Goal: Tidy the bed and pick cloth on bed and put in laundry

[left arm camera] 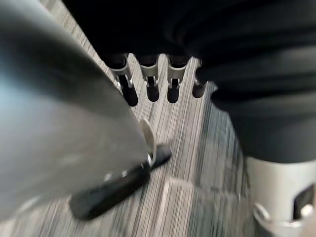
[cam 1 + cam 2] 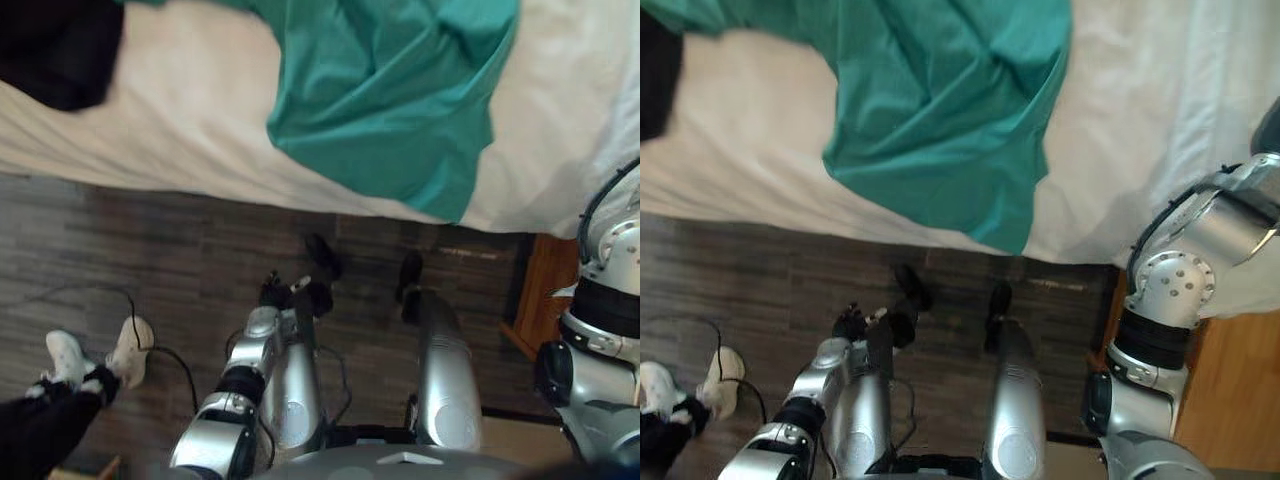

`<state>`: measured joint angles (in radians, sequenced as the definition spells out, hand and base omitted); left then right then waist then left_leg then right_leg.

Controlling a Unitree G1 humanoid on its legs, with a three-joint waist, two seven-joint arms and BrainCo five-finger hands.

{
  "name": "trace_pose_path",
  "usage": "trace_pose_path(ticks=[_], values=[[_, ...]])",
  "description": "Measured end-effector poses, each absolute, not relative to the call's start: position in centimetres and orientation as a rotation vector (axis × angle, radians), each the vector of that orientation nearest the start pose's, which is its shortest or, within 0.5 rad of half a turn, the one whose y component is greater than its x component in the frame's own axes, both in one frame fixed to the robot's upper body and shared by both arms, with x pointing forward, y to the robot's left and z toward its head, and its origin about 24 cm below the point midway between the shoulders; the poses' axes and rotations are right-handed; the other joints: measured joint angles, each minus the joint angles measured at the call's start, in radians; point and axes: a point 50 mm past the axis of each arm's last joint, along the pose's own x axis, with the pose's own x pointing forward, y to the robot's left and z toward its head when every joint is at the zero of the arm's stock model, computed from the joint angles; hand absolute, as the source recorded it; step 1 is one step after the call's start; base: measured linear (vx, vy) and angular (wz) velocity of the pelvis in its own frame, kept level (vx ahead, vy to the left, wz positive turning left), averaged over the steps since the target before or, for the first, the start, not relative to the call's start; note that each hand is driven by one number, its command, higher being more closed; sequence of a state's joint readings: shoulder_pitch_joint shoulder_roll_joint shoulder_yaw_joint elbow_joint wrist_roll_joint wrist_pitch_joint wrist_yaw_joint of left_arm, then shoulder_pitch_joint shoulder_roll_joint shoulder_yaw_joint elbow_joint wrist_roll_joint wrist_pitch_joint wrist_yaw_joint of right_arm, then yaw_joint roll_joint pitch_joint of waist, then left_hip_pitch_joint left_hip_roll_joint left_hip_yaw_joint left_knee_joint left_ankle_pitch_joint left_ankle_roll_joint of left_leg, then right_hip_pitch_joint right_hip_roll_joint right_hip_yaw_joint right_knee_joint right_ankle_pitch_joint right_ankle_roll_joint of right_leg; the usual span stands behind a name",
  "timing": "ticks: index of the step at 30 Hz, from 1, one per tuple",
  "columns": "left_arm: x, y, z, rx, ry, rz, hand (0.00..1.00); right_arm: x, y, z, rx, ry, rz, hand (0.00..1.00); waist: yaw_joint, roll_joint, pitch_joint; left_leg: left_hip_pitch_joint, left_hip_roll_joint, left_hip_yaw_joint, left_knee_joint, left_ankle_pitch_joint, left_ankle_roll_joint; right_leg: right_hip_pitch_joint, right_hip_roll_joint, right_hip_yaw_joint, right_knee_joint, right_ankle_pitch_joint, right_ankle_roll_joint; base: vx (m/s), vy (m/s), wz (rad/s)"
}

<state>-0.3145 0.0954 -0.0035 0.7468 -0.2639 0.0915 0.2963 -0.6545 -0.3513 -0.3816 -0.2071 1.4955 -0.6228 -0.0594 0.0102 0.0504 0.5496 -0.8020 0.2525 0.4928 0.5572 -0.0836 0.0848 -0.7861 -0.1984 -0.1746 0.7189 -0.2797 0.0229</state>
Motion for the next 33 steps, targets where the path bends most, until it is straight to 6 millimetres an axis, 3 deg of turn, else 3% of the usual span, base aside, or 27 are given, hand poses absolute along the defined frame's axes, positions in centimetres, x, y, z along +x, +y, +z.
trace_pose_path(ticks=[7, 9, 11, 14, 17, 24, 26, 30, 33], values=[[30.4, 22.2, -1.0, -0.153, 0.387, 0.51, 0.0, 23.2, -29.2, 24.5, 1.519, -1.639, -0.039, 1.0, -0.004, 0.001, 0.0, -0.312, 0.112, -0.074, 0.459, -0.169, 0.007, -0.319, -0.013, 0.077, 0.458, -0.192, -0.018, -0.1, -0.096, 0.02], [30.7, 23.3, -0.3, -0.163, 0.364, 0.549, 0.0, 22.4, -29.9, 23.8, 1.505, -1.711, -0.066, 1.0, -0.008, 0.0, 0.001, -0.363, 0.128, -0.086, 0.527, -0.187, 0.012, -0.373, -0.015, 0.091, 0.53, -0.214, -0.022, -0.11, -0.094, -0.04], [30.6, 24.5, 0.1, -0.164, 0.35, 0.582, 0.0, 22.3, -31.0, 21.4, 1.566, -1.698, -0.17, 1.0, -0.017, -0.006, 0.004, -0.392, 0.141, -0.091, 0.576, -0.201, 0.007, -0.411, -0.015, 0.104, 0.588, -0.232, -0.026, -0.08, -0.072, -0.03], [30.4, 24.9, -0.2, -0.167, 0.383, 0.596, 0.0, 23.1, -31.7, 15.2, 1.713, -1.518, -0.429, 1.0, -0.029, -0.007, 0.005, -0.388, 0.149, -0.092, 0.583, -0.198, 0.003, -0.414, -0.008, 0.108, 0.596, -0.232, -0.028, -0.07, -0.058, -0.08], [29.8, 25.4, -1.0, -0.181, 0.418, 0.623, 0.0, 23.5, -30.8, 10.6, 1.759, -1.31, -0.552, 1.0, -0.049, -0.008, 0.005, -0.363, 0.161, -0.092, 0.584, -0.196, 0.003, -0.39, 0.006, 0.11, 0.589, -0.222, -0.035, -0.04, -0.042, -0.15], [29.3, 23.6, -2.8, -0.26, 0.49, 0.571, 0.0, 23.4, -30.1, 5.1, 1.698, -0.974, -0.611, 1.0, -0.071, -0.031, -0.001, -0.199, 0.191, -0.067, 0.53, -0.195, -0.011, -0.238, 0.04, 0.111, 0.51, -0.199, -0.034, -0.01, -0.027, -0.21], [28.7, 23.5, -3.5, -0.266, 0.512, 0.568, 0.0, 22.7, -29.7, 3.1, 1.665, -0.87, -0.649, 1.0, -0.075, -0.043, -0.004, -0.12, 0.194, -0.037, 0.465, -0.18, -0.025, -0.173, 0.059, 0.116, 0.437, -0.174, -0.041, 0.03, -0.011, -0.32], [27.4, 21.7, -5.5, -0.302, 0.594, 0.539, 0.0, 19.2, -29.3, -2.5, 1.465, -0.533, -0.78, 1.0, -0.08, -0.074, -0.025, 0.098, 0.177, 0.058, 0.253, -0.123, -0.048, 0.018, 0.086, 0.116, 0.205, -0.084, -0.03, 0.07, 0.007, -0.3], [25.3, 19.7, -8.0, -0.347, 0.717, 0.469, 0.0, 15.9, -28.1, -6.2, 1.248, -0.225, -0.806, 1.0, -0.093, -0.1, -0.107, 0.255, 0.149, 0.129, 0.1, -0.091, -0.068, 0.162, 0.095, 0.118, 0.032, -0.02, -0.012, 0.15, 0.053, -0.28]])
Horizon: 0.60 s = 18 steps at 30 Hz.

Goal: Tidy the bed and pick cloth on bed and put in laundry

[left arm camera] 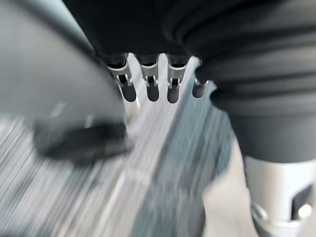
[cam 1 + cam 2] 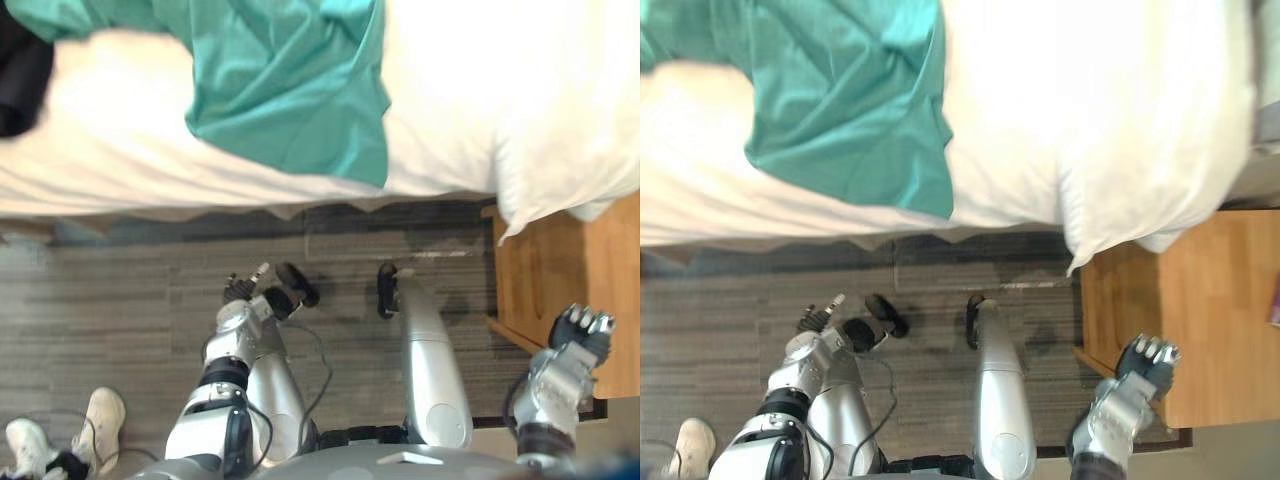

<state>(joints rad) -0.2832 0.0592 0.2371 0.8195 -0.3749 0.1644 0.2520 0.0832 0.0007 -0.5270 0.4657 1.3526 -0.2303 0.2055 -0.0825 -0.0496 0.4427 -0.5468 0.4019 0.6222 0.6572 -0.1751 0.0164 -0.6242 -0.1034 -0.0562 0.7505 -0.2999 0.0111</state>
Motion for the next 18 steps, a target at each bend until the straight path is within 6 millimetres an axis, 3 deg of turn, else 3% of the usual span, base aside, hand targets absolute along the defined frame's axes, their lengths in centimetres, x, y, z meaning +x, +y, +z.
trace_pose_path(ticks=[3, 6, 11, 12, 14, 18], values=[[22.7, 17.5, -10.3, -0.408, 0.832, 0.413, 0.0, 13.7, -26.6, -8.3, 1.059, 0.004, -0.722, 1.0, -0.013, -0.007, -0.078, 0.119, -0.018, 0.04, -0.105, 0.019, -0.011, 0.135, 0.017, -0.001, -0.156, 0.05, 0.012, 0.22, 0.067, -0.24], [21.1, 16.9, -11.4, -0.418, 0.891, 0.344, 0.0, 12.4, -24.9, -9.9, 0.947, 0.179, -0.636, 1.0, -0.009, -0.012, -0.119, 0.221, -0.049, 0.08, -0.203, 0.034, -0.018, 0.248, 0.019, 0.008, -0.289, 0.097, 0.021, 0.22, 0.083, -0.18], [16.6, 15.7, -13.9, -0.438, 1.003, 0.267, 0.0, 10.7, -20.3, -12.6, 0.726, 0.492, -0.427, 1.0, -0.006, -0.009, -0.207, 0.393, -0.146, 0.139, -0.396, 0.086, -0.021, 0.429, -0.013, 0.014, -0.487, 0.159, 0.045, 0.18, 0.063, -0.07], [16.0, 15.4, -14.2, -0.439, 1.013, 0.258, 0.0, 10.5, -19.8, -12.8, 0.66, 0.536, -0.385, 0.0, -0.006, -0.008, -0.222, 0.41, -0.161, 0.139, -0.419, 0.092, -0.023, 0.447, -0.019, 0.008, -0.502, 0.161, 0.048, 0.21, 0.067, 0.08], [14.7, 14.9, -14.7, -0.422, 1.034, 0.228, 0.0, 10.6, -18.1, -13.1, 0.494, 0.619, -0.276, 0.0, -0.006, -0.005, -0.253, 0.464, -0.201, 0.136, -0.489, 0.113, -0.029, 0.499, -0.038, -0.015, -0.537, 0.164, 0.053, 0.17, 0.046, 0.14], [13.7, 14.5, -15.0, -0.376, 1.038, 0.189, 0.0, 10.7, -16.8, -13.3, 0.353, 0.681, -0.191, 0.0, 0.014, 0.001, -0.29, 0.557, -0.248, 0.128, -0.6, 0.156, -0.045, 0.577, -0.045, -0.042, -0.573, 0.165, 0.055, 0.09, 0.016, 0.1]])
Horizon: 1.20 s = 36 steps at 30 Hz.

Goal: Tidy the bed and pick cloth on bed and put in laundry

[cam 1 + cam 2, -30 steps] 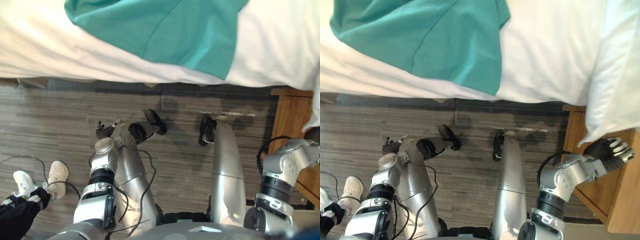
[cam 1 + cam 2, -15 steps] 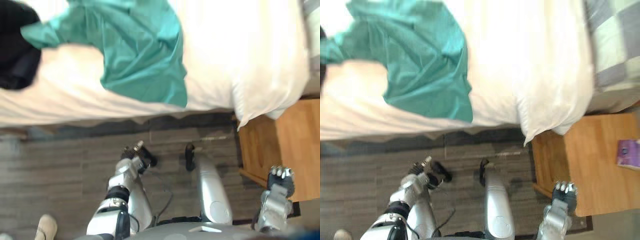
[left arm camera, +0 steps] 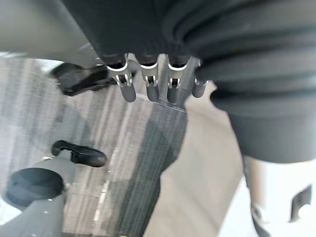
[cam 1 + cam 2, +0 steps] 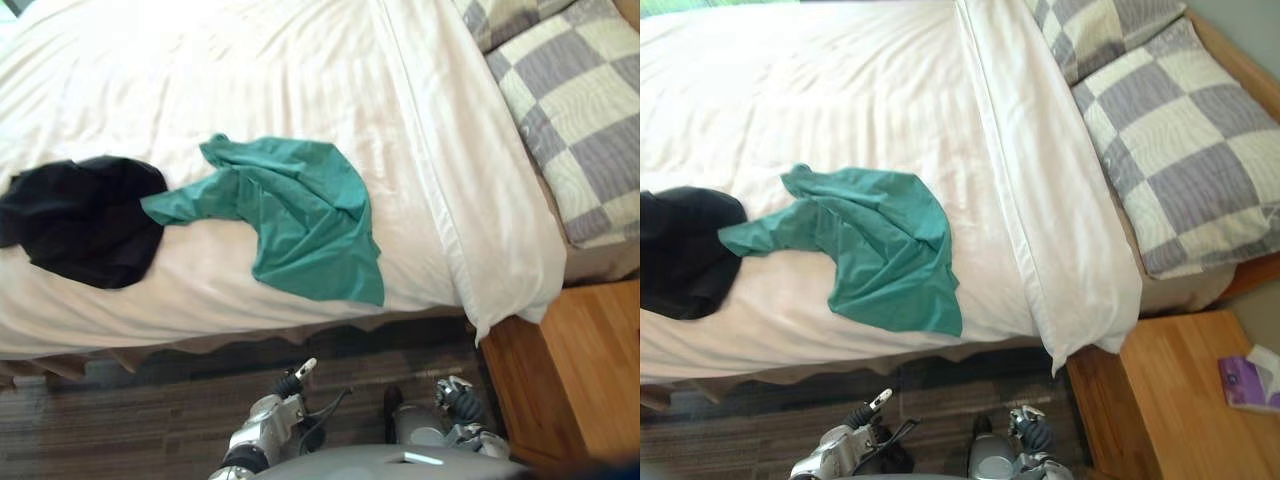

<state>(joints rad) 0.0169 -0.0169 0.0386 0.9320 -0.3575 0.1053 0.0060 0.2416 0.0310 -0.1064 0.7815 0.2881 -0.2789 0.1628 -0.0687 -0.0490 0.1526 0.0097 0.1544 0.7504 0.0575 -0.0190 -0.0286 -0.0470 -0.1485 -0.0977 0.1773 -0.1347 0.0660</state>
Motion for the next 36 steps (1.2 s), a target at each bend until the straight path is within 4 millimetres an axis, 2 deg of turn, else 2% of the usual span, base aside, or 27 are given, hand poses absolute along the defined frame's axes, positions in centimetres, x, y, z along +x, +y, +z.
trace_pose_path(ticks=[3, 5, 8, 10, 12, 13, 15, 16, 18, 20, 21, 22, 23, 24, 25, 26, 27, 28, 29, 30, 31, 32, 33, 36], values=[[13.2, 14.5, -15.1, -0.333, 1.037, 0.177, 0.0, 10.7, -16.4, -13.6, 0.282, 0.724, -0.155, 0.0, 0.004, 0.004, -0.008, 0.047, -0.017, -0.018, -0.053, 0.025, -0.007, 0.041, 0.003, -0.013, -0.009, -0.003, 0.001, 0.03, -0.006, 0.12], [13.1, 14.5, -15.1, -0.285, 1.021, 0.157, 0.0, 10.9, -16.3, -13.7, 0.246, 0.743, -0.133, 0.0, 0.006, 0.004, -0.008, 0.056, -0.015, -0.033, -0.031, 0.019, -0.006, 0.061, 0.0, -0.015, -0.004, -0.008, 0.001, 0.0, -0.003, 0.09], [13.4, 14.7, -14.9, -0.235, 0.973, 0.146, 0.0, 11.5, -16.5, -13.7, 0.151, 0.772, -0.074, 0.0, 0.006, 0.01, 0.007, 0.013, 0.024, -0.101, 0.178, -0.072, -0.003, 0.07, -0.015, -0.007, 0.056, -0.057, 0.007, -0.04, 0.007, 0.05], [13.6, 14.4, -14.7, -0.202, 0.944, 0.126, 0.0, 12.0, -17.1, -13.7, 0.084, 0.781, -0.054, 0.0, 0.007, 0.023, 0.019, -0.047, 0.074, -0.192, 0.347, -0.13, -0.005, 0.049, -0.02, 0.006, 0.129, -0.098, 0.013, -0.18, 0.081, -0.01], [13.7, 14.6, -14.6, -0.195, 0.924, 0.14, 0.0, 12.2, -17.3, -13.9, 0.067, 0.794, -0.065, 0.0, 0.006, 0.03, 0.023, -0.068, 0.075, -0.248, 0.389, -0.152, -0.004, 0.029, -0.031, 0.02, 0.165, -0.118, 0.007, -0.13, 0.123, -0.14], [13.7, 14.9, -14.5, -0.189, 0.908, 0.147, 0.0, 12.2, -17.7, -13.9, 0.059, 0.798, -0.075, 0.0, 0.009, 0.035, 0.027, -0.08, 0.085, -0.291, 0.434, -0.194, 0.008, 0.011, -0.034, 0.04, 0.177, -0.116, 0.008, -0.15, 0.2, -0.5], [13.5, 16.2, -14.5, -0.155, 0.898, 0.169, 0.0, 12.2, -18.2, -13.8, 0.064, 0.793, -0.115, 0.0, -0.001, 0.03, 0.025, -0.078, 0.151, -0.335, 0.489, -0.225, 0.0, -0.003, -0.041, 0.081, 0.191, -0.113, 0.019, -0.08, 0.235, -0.51], [13.4, 16.7, -14.5, -0.141, 0.899, 0.175, 0.0, 12.0, -18.7, -13.8, 0.063, 0.797, -0.137, 0.0, -0.003, 0.024, 0.026, -0.079, 0.195, -0.36, 0.495, -0.224, -0.001, -0.018, -0.057, 0.104, 0.204, -0.113, 0.033, 0.01, 0.315, -0.26], [13.5, 17.2, -14.4, -0.129, 0.887, 0.181, 0.0, 11.4, -19.8, -14.0, 0.046, 0.821, -0.166, 0.0, -0.009, 0.012, 0.033, -0.087, 0.242, -0.409, 0.49, -0.211, -0.004, -0.041, -0.1, 0.138, 0.231, -0.122, 0.071, -0.01, 0.408, -0.14], [13.8, 16.8, -14.3, -0.136, 0.869, 0.178, 0.0, 10.0, -21.5, -14.6, 0.005, 0.89, -0.187, 0.0, -0.021, 0.024, 0.031, -0.089, 0.246, -0.502, 0.452, -0.165, 0.002, -0.08, -0.162, 0.186, 0.242, -0.12, 0.141, -0.01, 0.518, -0.24], [13.7, 16.6, -14.3, -0.133, 0.872, 0.181, 0.0, 9.7, -22.0, -14.7, -0.002, 0.907, -0.196, 0.0, -0.023, 0.03, 0.031, -0.082, 0.224, -0.512, 0.447, -0.225, -0.116, -0.089, -0.188, 0.215, 0.235, -0.113, 0.16, 0.05, 0.712, -0.35], [13.9, 16.9, -14.3, -0.11, 0.872, 0.186, 0.0, 9.3, -21.7, -14.9, 0.023, 0.922, -0.218, 0.0, -0.026, 0.022, 0.032, -0.1, 0.187, -0.487, 0.505, -0.27, -0.191, -0.073, -0.239, 0.253, 0.175, -0.051, 0.179, 0.06, 0.863, -0.43], [13.9, 17.2, -14.3, -0.087, 0.884, 0.2, 0.0, 9.3, -21.2, -15.1, 0.027, 0.93, -0.202, 0.0, -0.032, 0.027, 0.028, -0.132, 0.175, -0.476, 0.56, -0.322, -0.179, -0.068, -0.253, 0.26, 0.082, 0.107, 0.172, 0.05, 0.748, -0.53], [13.8, 17.6, -14.4, -0.07, 0.895, 0.211, 0.0, 9.6, -21.3, -15.1, 0.009, 0.928, -0.173, 0.0, -0.021, 0.033, 0.028, -0.127, 0.174, -0.449, 0.563, -0.338, -0.171, -0.068, -0.254, 0.254, 0.022, 0.218, 0.15, 0.0, 0.743, -0.89], [13.5, 18.3, -14.5, -0.041, 0.921, 0.226, 0.0, 9.9, -21.1, -15.2, -0.016, 0.939, -0.109, 0.0, 0.002, 0.046, 0.031, -0.096, 0.173, -0.385, 0.528, -0.334, -0.152, -0.085, -0.25, 0.206, -0.04, 0.38, 0.081, -0.01, 0.59, -0.94], [13.3, 18.9, -14.5, -0.021, 0.935, 0.238, 0.0, 10.1, -20.8, -15.1, -0.039, 0.934, -0.059, 0.0, 0.013, 0.035, 0.029, -0.073, 0.156, -0.354, 0.489, -0.32, -0.133, -0.106, -0.251, 0.149, -0.018, 0.402, 0.022, 0.01, 0.638, -0.84], [13.4, 19.4, -14.4, 0.007, 0.942, 0.239, 0.0, 10.3, -20.1, -15.1, -0.077, 0.924, 0.017, 0.0, 0.018, 0.03, 0.027, -0.047, 0.127, -0.333, 0.414, -0.284, -0.105, -0.122, -0.229, 0.065, 0.051, 0.329, -0.026, -0.01, 0.486, -0.19], [13.8, 19.7, -14.2, 0.034, 0.934, 0.227, 0.0, 10.7, -19.8, -14.9, -0.112, 0.898, 0.078, 0.0, 0.004, 0.032, 0.026, -0.036, 0.098, -0.342, 0.334, -0.238, -0.081, -0.113, -0.17, 0.042, 0.098, 0.236, 0.016, 0.02, 0.478, 0.29], [14.4, 19.8, -14.0, 0.045, 0.924, 0.219, 0.0, 11.2, -19.6, -14.6, -0.141, 0.874, 0.122, 0.0, -0.005, 0.034, 0.027, -0.036, 0.075, -0.357, 0.274, -0.201, -0.065, -0.106, -0.121, 0.04, 0.121, 0.181, 0.038, 0.03, 0.369, 0.8], [15.3, 19.6, -13.8, 0.062, 0.91, 0.193, 0.0, 11.9, -19.3, -14.2, -0.172, 0.836, 0.165, 0.0, -0.012, 0.038, 0.029, -0.037, 0.032, -0.384, 0.186, -0.142, -0.041, -0.097, -0.053, 0.027, 0.134, 0.092, 0.04, 0.06, 0.256, 0.99], [16.1, 19.0, -13.5, 0.096, 0.892, 0.145, 0.0, 12.2, -19.2, -13.9, -0.186, 0.814, 0.181, 0.0, -0.018, 0.041, 0.031, -0.04, -0.002, -0.412, 0.131, -0.105, -0.024, -0.08, -0.006, 0.026, 0.133, 0.024, 0.034, 0.03, 0.193, 1.04], [16.5, 18.5, -13.4, 0.104, 0.889, 0.121, 0.0, 12.3, -19.1, -13.9, -0.189, 0.811, 0.187, 0.0, -0.026, 0.041, 0.031, -0.044, -0.026, -0.436, 0.11, -0.089, -0.014, -0.06, 0.015, 0.023, 0.122, -0.019, 0.028, 0.01, 0.118, 0.98], [16.8, 17.5, -13.4, 0.104, 0.888, 0.088, 0.0, 12.6, -19.1, -13.7, -0.194, 0.801, 0.189, 0.0, -0.025, 0.034, 0.028, -0.042, -0.057, -0.459, 0.099, -0.082, -0.008, -0.027, 0.005, -0.008, 0.092, -0.052, 0.003, -0.01, 0.098, 0.77], [15.9, 16.1, -13.9, 0.078, 0.915, 0.063, 0.0, 12.4, -19.5, -13.7, -0.188, 0.811, 0.189, 0.0, -0.019, 0.049, 0.037, 0.004, -0.076, -0.484, 0.076, -0.066, -0.008, 0.058, -0.006, -0.026, 0.032, -0.053, 0.009, -0.03, 0.009, 0.38]])
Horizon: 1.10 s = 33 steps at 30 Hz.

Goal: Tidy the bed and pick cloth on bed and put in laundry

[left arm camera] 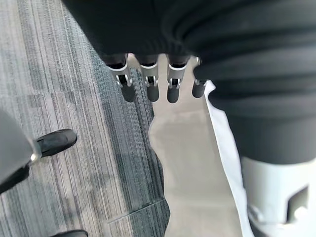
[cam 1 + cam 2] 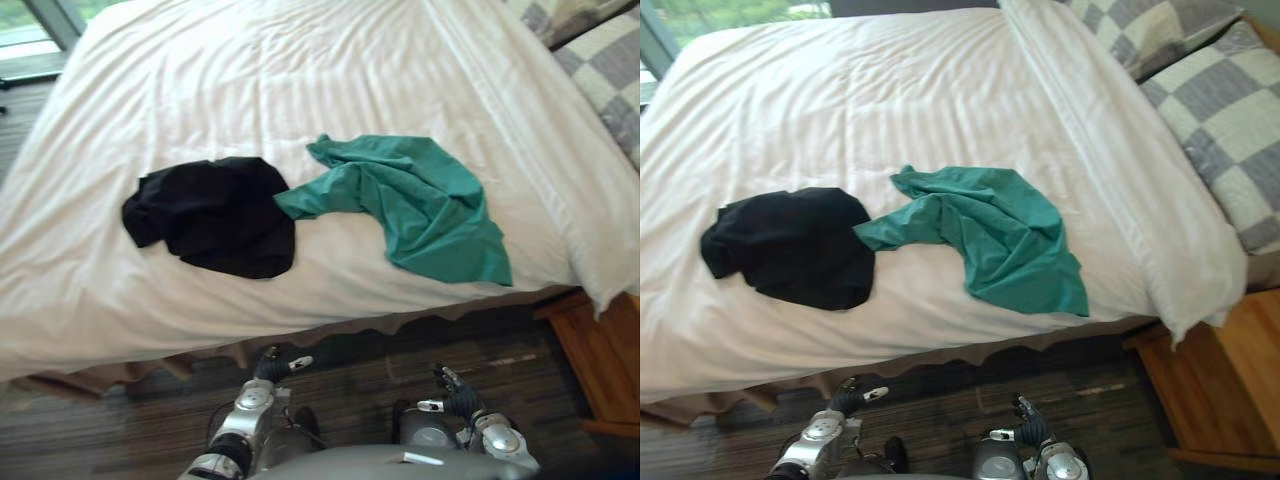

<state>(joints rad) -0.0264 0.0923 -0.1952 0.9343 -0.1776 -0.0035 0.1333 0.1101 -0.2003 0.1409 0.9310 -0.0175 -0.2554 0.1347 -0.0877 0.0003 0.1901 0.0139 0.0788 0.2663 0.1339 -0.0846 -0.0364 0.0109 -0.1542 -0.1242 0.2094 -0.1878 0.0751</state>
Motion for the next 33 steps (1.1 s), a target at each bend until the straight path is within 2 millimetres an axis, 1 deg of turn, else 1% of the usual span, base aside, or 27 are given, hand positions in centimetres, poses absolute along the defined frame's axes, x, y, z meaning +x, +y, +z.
trace_pose_path(ticks=[1, 3, 5, 6, 7, 8, 10, 12, 13, 14, 15, 16, 17, 19, 20, 21, 22, 23, 24, 25, 26, 27, 28, 30, 31, 32, 33], values=[[15.4, 16.0, -14.1, 0.073, 0.926, 0.072, 0.0, 12.4, -19.5, -13.8, -0.187, 0.819, 0.199, 0.0, 0.006, 0.002, 0.001, 0.007, 0.001, 0.001, -0.011, 0.006, -0.004, -0.004, 0.003, 0.0, -0.003, 0.001, 0.001, -0.08, -0.027, 0.0], [15.0, 16.0, -14.2, 0.072, 0.929, 0.099, 0.0, 13.8, -19.5, -13.5, -0.207, 0.812, 0.238, 0.0, 0.022, 0.009, 0.014, -0.022, 0.009, 0.01, 0.01, 0.004, -0.008, -0.043, 0.005, 0.004, 0.015, -0.001, 0.0, -0.13, -0.015, -0.18], [15.7, 16.3, -13.7, 0.053, 0.877, 0.145, 0.0, 16.8, -19.0, -12.7, -0.244, 0.777, 0.266, 0.0, 0.028, 0.031, 0.084, -0.138, 0.037, 0.025, 0.123, -0.025, -0.012, -0.152, 0.009, 0.025, 0.105, -0.027, -0.006, -0.19, -0.031, -0.2], [15.9, 16.2, -13.5, 0.047, 0.865, 0.149, 0.0, 17.2, -19.0, -12.6, -0.246, 0.768, 0.265, 0.0, 0.028, 0.035, 0.098, -0.146, 0.04, 0.025, 0.137, -0.032, -0.015, -0.161, 0.008, 0.025, 0.116, -0.031, -0.004, -0.19, -0.027, -0.05], [16.5, 16.2, -13.1, 0.026, 0.83, 0.168, 0.0, 18.3, -19.3, -12.0, -0.248, 0.749, 0.243, 0.0, 0.028, 0.047, 0.139, -0.173, 0.051, 0.022, 0.193, -0.048, -0.019, -0.185, -0.002, 0.024, 0.173, -0.047, -0.005, -0.18, -0.014, 0.15], [16.7, 16.4, -12.9, 0.019, 0.803, 0.182, 0.0, 18.6, -19.4, -11.8, -0.229, 0.737, 0.212, 0.0, 0.029, 0.052, 0.155, -0.189, 0.05, 0.024, 0.229, -0.056, -0.021, -0.201, -0.023, 0.015, 0.227, -0.065, -0.003, -0.16, -0.013, 0.34], [16.8, 17.0, -12.6, 0.007, 0.772, 0.211, 0.0, 18.4, -19.3, -11.8, -0.17, 0.727, 0.155, 0.0, 0.029, 0.054, 0.157, -0.194, 0.043, 0.03, 0.244, -0.068, -0.013, -0.206, -0.057, -0.013, 0.291, -0.1, -0.002, -0.09, -0.026, 0.51], [16.5, 17.5, -12.6, -0.001, 0.76, 0.234, 0.0, 17.7, -19.2, -12.1, -0.09, 0.731, 0.1, 0.0, 0.04, 0.052, 0.156, -0.171, 0.04, 0.046, 0.225, -0.065, -0.02, -0.19, -0.078, -0.031, 0.305, -0.108, -0.001, -0.01, -0.054, 0.36], [16.1, 17.7, -12.7, -0.006, 0.767, 0.247, 0.0, 17.3, -18.9, -12.3, -0.047, 0.732, 0.083, 0.0, 0.038, 0.034, 0.156, -0.158, 0.047, 0.081, 0.214, -0.064, -0.021, -0.182, -0.104, -0.04, 0.304, -0.109, 0.0, 0.03, -0.091, 0.38], [16.0, 17.7, -12.8, -0.018, 0.772, 0.257, 0.0, 17.2, -19.1, -12.3, -0.03, 0.729, 0.065, 0.0, 0.032, 0.03, 0.155, -0.152, 0.067, 0.083, 0.212, -0.059, -0.014, -0.172, -0.127, -0.046, 0.304, -0.109, 0.001, 0.02, -0.101, 0.42], [15.8, 17.6, -12.9, -0.027, 0.776, 0.263, 0.0, 17.0, -19.4, -12.3, -0.029, 0.734, 0.054, 0.0, 0.027, 0.027, 0.148, -0.149, 0.087, 0.078, 0.201, -0.052, -0.021, -0.172, -0.145, -0.048, 0.302, -0.107, 0.009, 0.02, -0.043, 0.41], [15.8, 17.4, -12.9, -0.037, 0.777, 0.262, 0.0, 16.8, -20.0, -12.3, -0.035, 0.739, 0.043, 0.0, 0.023, 0.028, 0.144, -0.136, 0.122, 0.064, 0.165, -0.026, -0.029, -0.164, -0.168, -0.051, 0.295, -0.102, 0.031, 0.01, 0.012, 0.33], [15.8, 17.2, -12.9, -0.043, 0.778, 0.259, 0.0, 16.7, -20.3, -12.3, -0.037, 0.743, 0.035, 0.0, 0.023, 0.034, 0.14, -0.13, 0.135, 0.046, 0.141, -0.009, -0.035, -0.159, -0.178, -0.053, 0.292, -0.1, 0.045, 0.02, 0.124, 0.3], [15.5, 16.3, -13.2, -0.068, 0.793, 0.246, 0.0, 16.3, -21.3, -12.5, -0.058, 0.765, 0.038, 0.0, 0.025, 0.064, 0.122, -0.068, 0.168, -0.019, 0.038, 0.084, -0.073, -0.143, -0.199, -0.047, 0.283, -0.091, 0.108, 0.08, 0.348, 0.08], [15.4, 16.3, -13.3, -0.066, 0.799, 0.246, 0.0, 16.2, -21.3, -12.6, -0.054, 0.774, 0.036, 0.0, 0.025, 0.059, 0.121, -0.051, 0.154, -0.018, 0.029, 0.072, -0.16, -0.136, -0.214, -0.037, 0.277, -0.083, 0.128, 0.09, 0.47, -0.07], [15.5, 17.1, -13.1, -0.044, 0.793, 0.255, 0.0, 16.0, -20.6, -13.0, -0.048, 0.794, 0.056, 0.0, 0.028, 0.024, 0.115, -0.055, 0.116, 0.002, 0.06, 0.043, -0.138, -0.109, -0.252, -0.029, 0.209, -0.044, 0.163, 0.06, 0.407, -0.17], [15.8, 17.8, -13.0, -0.019, 0.788, 0.258, 0.0, 15.8, -19.6, -13.3, -0.038, 0.801, 0.082, 0.0, 0.033, 0.012, 0.108, -0.074, 0.105, 0.002, 0.123, -0.008, -0.13, -0.065, -0.256, -0.042, 0.119, 0.022, 0.165, 0.09, 0.47, -0.33], [15.6, 18.2, -13.1, -0.007, 0.798, 0.261, 0.0, 15.7, -18.6, -13.4, -0.018, 0.795, 0.102, 0.0, 0.042, 0.009, 0.105, -0.086, 0.116, 0.017, 0.183, -0.059, -0.113, -0.029, -0.256, -0.072, 0.057, 0.089, 0.151, 0.09, 0.368, -0.47], [15.6, 18.4, -13.1, 0.005, 0.807, 0.261, 0.0, 15.7, -18.2, -13.5, -0.024, 0.788, 0.127, 0.0, 0.048, 0.008, 0.1, -0.086, 0.124, 0.034, 0.201, -0.078, -0.1, -0.023, -0.262, -0.106, 0.034, 0.133, 0.117, 0.06, 0.322, -0.56], [15.4, 18.5, -13.2, 0.009, 0.819, 0.266, 0.0, 15.8, -17.8, -13.4, -0.05, 0.779, 0.165, 0.0, 0.051, 0.014, 0.084, -0.081, 0.126, 0.065, 0.198, -0.088, -0.082, -0.027, -0.267, -0.181, 0.01, 0.199, 0.037, 0.03, 0.235, -0.48], [15.3, 18.3, -13.3, 0.009, 0.824, 0.263, 0.0, 15.8, -17.6, -13.3, -0.068, 0.77, 0.191, 0.0, 0.052, 0.019, 0.073, -0.074, 0.127, 0.09, 0.182, -0.084, -0.067, -0.035, -0.27, -0.236, 0.009, 0.225, -0.012, 0.06, 0.276, -0.57], [15.1, 18.5, -13.3, 0.028, 0.831, 0.256, 0.0, 16.1, -16.9, -13.2, -0.099, 0.749, 0.241, 0.0, 0.053, 0.018, 0.072, -0.038, 0.114, 0.119, 0.137, -0.067, -0.048, -0.046, -0.263, -0.303, 0.051, 0.216, -0.017, 0.09, 0.254, -0.5], [15.1, 18.6, -13.3, 0.038, 0.836, 0.253, 0.0, 16.1, -16.2, -13.1, -0.112, 0.737, 0.275, 0.0, 0.051, 0.016, 0.066, -0.016, 0.106, 0.132, 0.101, -0.055, -0.042, -0.052, -0.235, -0.318, 0.069, 0.181, 0.006, 0.12, 0.254, -0.44], [15.2, 18.5, -13.5, 0.052, 0.866, 0.226, 0.0, 16.0, -14.8, -12.8, -0.125, 0.699, 0.325, 0.0, 0.042, 0.013, 0.045, -0.01, 0.094, 0.134, 0.043, -0.021, -0.029, -0.053, -0.145, -0.286, 0.064, 0.095, 0.034, 0.07, 0.14, 0.0], [15.5, 18.1, -13.5, 0.057, 0.87, 0.192, 0.0, 15.9, -14.6, -12.6, -0.122, 0.69, 0.328, 0.0, 0.042, -0.003, 0.036, -0.007, 0.077, 0.133, 0.021, -0.008, -0.024, -0.04, -0.14, -0.286, 0.037, 0.085, 0.031, 0.03, 0.078, 0.11], [15.6, 17.9, -13.6, 0.066, 0.882, 0.164, 0.0, 15.8, -14.5, -12.7, -0.123, 0.691, 0.333, 0.0, 0.045, -0.002, 0.037, 0.003, 0.057, 0.134, 0.0, 0.003, -0.023, -0.037, -0.141, -0.276, 0.027, 0.088, 0.044, 0.02, 0.085, 0.0], [15.4, 17.7, -13.7, 0.063, 0.892, 0.154, 0.0, 15.8, -14.4, -12.7, -0.124, 0.691, 0.336, 0.0, 0.044, 0.0, 0.036, 0.011, 0.05, 0.132, -0.017, 0.016, -0.021, -0.038, -0.141, -0.262, 0.028, 0.087, 0.041, -0.01, 0.045, 0.05]])
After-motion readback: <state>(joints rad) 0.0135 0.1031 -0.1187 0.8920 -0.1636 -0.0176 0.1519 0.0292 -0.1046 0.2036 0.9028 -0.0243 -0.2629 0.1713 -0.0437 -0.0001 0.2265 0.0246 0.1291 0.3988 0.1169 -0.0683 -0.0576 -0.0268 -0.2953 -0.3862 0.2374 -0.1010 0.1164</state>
